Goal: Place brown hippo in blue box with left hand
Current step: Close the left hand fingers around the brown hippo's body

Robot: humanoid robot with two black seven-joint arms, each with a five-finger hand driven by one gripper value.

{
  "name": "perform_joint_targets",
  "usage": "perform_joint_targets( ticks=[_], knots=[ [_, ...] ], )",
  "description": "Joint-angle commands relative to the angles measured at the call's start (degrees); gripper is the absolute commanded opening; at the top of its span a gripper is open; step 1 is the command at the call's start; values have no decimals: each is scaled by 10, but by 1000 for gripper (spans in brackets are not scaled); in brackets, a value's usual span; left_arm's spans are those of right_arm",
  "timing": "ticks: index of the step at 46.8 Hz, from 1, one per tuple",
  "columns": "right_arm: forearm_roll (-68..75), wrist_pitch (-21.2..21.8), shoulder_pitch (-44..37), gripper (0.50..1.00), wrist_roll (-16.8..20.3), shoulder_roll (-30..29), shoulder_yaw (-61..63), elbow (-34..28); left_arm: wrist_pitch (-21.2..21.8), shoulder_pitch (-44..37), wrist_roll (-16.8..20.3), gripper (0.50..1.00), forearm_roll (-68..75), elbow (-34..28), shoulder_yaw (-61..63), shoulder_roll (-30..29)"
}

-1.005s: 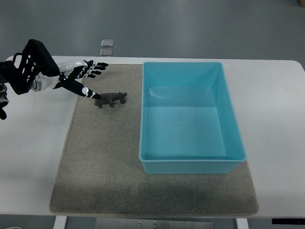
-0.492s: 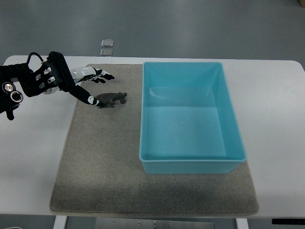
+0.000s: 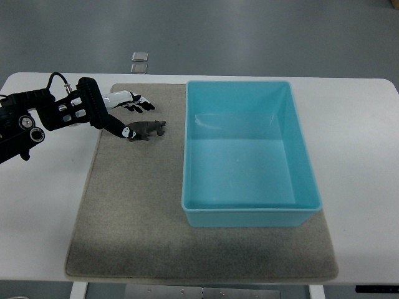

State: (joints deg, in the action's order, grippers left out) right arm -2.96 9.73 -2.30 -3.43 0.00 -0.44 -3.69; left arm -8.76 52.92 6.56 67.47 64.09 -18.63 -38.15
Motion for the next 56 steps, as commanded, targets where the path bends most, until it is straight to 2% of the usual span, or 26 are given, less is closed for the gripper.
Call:
perform_joint_targets(
  ticks=[1, 13, 29, 33, 39, 44, 51, 53, 56],
  knots=[
    [1, -1, 0, 936, 0, 0, 0, 0, 0, 0, 0, 825, 0, -1, 1, 0],
    [1, -1, 0, 936, 0, 0, 0, 0, 25, 2, 0, 814, 19, -6, 23, 3],
    [0, -1, 0, 936, 0, 0, 0, 0, 25, 1, 0, 776, 21, -24, 23, 17],
    [0, -1, 0, 936, 0, 0, 0, 0, 25, 1, 0, 748, 21, -25, 24, 20],
    [1, 0, 0, 936, 0, 0, 0, 0, 26, 1, 0, 737, 21, -25, 24, 21],
    [0, 0, 0, 936, 0, 0, 0, 0, 28, 1, -1, 709, 21, -25, 24, 21],
    [0, 0, 0, 936, 0, 0, 0, 0, 32, 1, -1, 698, 21, -25, 24, 21],
    [1, 0, 0, 936, 0, 0, 0, 0, 32, 1, -1, 673, 21, -25, 24, 21],
    [0, -1, 0, 936, 0, 0, 0, 0, 32, 1, -1, 666, 21, -25, 24, 21]
  ],
)
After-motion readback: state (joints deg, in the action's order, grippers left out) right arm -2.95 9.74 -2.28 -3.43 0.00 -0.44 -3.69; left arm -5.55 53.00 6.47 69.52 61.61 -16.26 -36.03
